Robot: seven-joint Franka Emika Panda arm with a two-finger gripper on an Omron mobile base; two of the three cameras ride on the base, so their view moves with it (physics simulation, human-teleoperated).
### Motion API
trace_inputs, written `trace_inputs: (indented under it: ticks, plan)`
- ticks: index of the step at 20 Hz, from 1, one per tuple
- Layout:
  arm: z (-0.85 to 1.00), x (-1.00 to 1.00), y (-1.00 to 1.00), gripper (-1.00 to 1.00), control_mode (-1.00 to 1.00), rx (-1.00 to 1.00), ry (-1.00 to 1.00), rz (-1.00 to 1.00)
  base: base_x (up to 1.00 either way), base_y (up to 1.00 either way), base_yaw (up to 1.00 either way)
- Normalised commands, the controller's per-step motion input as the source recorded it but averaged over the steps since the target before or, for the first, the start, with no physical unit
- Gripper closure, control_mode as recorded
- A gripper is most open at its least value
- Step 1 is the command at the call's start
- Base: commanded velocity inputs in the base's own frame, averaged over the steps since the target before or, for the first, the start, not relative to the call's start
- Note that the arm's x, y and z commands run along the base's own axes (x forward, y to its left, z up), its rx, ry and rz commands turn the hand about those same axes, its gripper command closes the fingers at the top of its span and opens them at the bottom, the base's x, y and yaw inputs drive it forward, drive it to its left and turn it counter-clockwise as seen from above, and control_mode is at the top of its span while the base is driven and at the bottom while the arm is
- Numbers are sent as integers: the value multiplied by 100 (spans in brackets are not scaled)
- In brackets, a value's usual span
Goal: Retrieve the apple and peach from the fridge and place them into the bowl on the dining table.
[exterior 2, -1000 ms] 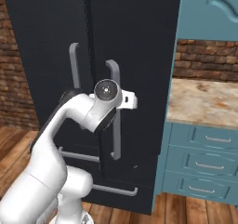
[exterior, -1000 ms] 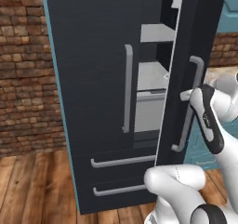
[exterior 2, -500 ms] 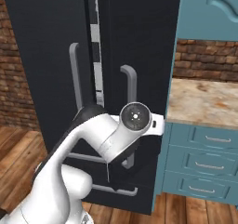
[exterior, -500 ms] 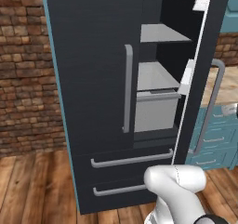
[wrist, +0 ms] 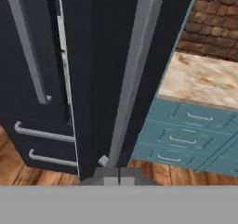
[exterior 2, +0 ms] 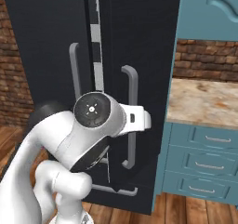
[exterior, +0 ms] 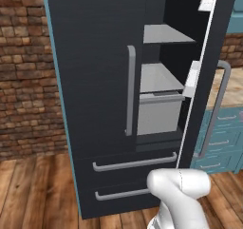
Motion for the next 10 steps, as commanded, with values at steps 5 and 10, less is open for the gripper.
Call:
trace_inputs:
  ticks: [5, 10]
  plan:
    - [39, 0, 100, 100, -100, -37, 1, 0, 0, 0, 0]
    - [1, 11, 86, 100, -100, -31, 20, 0, 0, 0, 0]
